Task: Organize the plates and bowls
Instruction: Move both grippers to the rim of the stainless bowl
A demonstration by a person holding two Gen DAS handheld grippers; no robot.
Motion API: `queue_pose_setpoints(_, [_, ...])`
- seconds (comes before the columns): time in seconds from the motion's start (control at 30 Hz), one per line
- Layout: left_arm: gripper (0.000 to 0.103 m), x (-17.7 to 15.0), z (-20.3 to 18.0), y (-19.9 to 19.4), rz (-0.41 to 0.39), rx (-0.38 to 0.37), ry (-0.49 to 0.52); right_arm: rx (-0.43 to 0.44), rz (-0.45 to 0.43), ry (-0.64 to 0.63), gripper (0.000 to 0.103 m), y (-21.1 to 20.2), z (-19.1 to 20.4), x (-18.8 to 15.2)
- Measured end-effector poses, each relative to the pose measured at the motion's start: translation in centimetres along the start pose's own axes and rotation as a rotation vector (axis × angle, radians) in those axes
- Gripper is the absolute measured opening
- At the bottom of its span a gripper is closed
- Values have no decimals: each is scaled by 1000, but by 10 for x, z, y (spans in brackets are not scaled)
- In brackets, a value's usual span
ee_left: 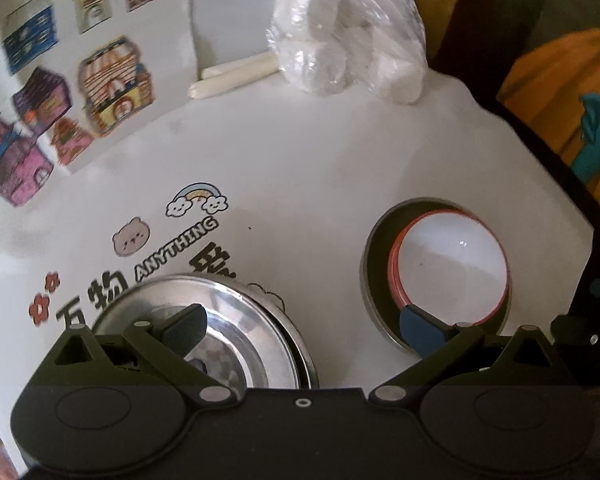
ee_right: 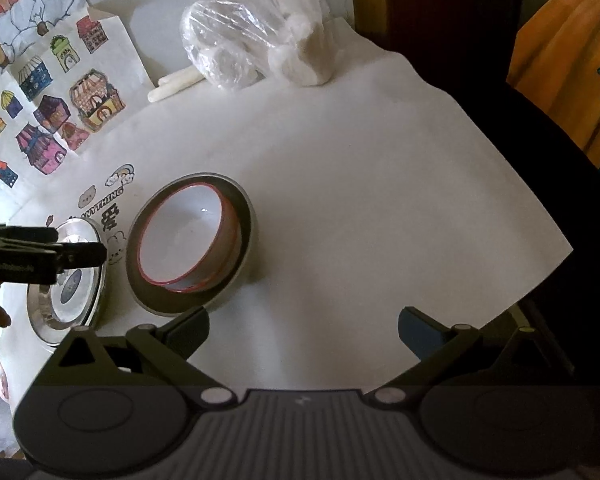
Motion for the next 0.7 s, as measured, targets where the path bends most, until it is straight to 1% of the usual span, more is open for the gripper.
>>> queue_pose_setpoints(0.13, [102,3,-3,11,33,10,44,10,9,-27,103,4,-1,5])
queue_pose_setpoints(0.27, [102,7,-5,19,53,23,55,23,22,-45,103,10,-2,11])
queue_pose_setpoints(0.43, [102,13,-5,26,76,55,69,41,38,-81,103,19,-1,19])
queue_pose_setpoints(0.57, [102,16,-4,32,96,96,88,48,46,-113,103,25,2,25])
queue_pose_setpoints(0.7, [102,18,-3,36,110,114,109,55,65,-146,103,32,5,27])
Point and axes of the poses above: each gripper's, at about its wrist camera, not at the fingertips, and y roughly the way its jaws point, z to its left, x to its top, the point moved 9 cm from there along y, roughly the way its jaws point, and after that the axes turned 6 degrees about -x, right-handed, at the moved point
